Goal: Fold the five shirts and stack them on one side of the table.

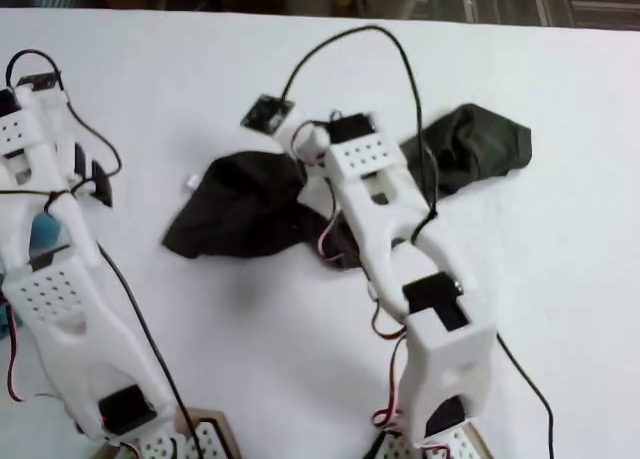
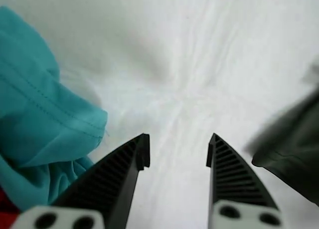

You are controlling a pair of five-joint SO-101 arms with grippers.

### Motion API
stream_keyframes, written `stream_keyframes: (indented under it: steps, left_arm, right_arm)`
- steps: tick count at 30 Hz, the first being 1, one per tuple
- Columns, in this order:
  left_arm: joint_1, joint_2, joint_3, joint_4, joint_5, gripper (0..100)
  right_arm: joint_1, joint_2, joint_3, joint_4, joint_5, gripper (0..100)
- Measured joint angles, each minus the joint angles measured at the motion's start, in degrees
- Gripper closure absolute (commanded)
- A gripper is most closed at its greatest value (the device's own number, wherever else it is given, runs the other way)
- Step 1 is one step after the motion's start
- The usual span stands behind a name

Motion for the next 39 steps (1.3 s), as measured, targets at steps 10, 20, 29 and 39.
stream_keyframes:
  steps: [10, 20, 29, 39]
  left_arm:
    - [0.0, 0.0, 0.0, 0.0, 0.0, 78]
    - [0.0, 0.0, 0.0, 0.0, 0.0, 78]
    - [0.0, 0.0, 0.0, 0.0, 0.0, 78]
    - [0.0, 0.0, 0.0, 0.0, 0.0, 78]
  right_arm:
    - [-0.4, -6.9, 0.8, 7.3, -0.1, 92.9]
    - [-6.4, -12.7, 25.7, -8.1, -3.2, 96.6]
    - [-3.9, -13.3, 33.4, -13.5, -3.5, 88.7]
    - [-4.4, -14.1, 35.6, -14.1, -3.5, 95.9]
